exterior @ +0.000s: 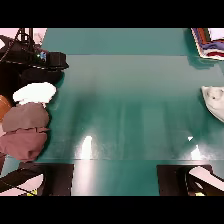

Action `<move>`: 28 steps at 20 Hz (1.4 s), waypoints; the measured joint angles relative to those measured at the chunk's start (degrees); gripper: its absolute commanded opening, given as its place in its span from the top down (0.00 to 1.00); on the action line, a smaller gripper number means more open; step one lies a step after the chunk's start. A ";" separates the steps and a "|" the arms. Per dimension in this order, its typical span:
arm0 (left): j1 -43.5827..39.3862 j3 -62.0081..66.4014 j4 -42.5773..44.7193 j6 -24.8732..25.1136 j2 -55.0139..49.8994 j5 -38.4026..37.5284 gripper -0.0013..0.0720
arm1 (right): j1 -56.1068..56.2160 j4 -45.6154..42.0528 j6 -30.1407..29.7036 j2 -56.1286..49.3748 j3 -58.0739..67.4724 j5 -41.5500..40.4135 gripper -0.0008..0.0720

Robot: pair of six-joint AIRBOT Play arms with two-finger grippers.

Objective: Fold the shirts.

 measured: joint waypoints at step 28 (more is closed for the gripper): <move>0.00 0.00 0.00 0.00 0.00 1.09 0.95 | 57.70 7.13 -2.36 3.96 10.32 4.28 0.97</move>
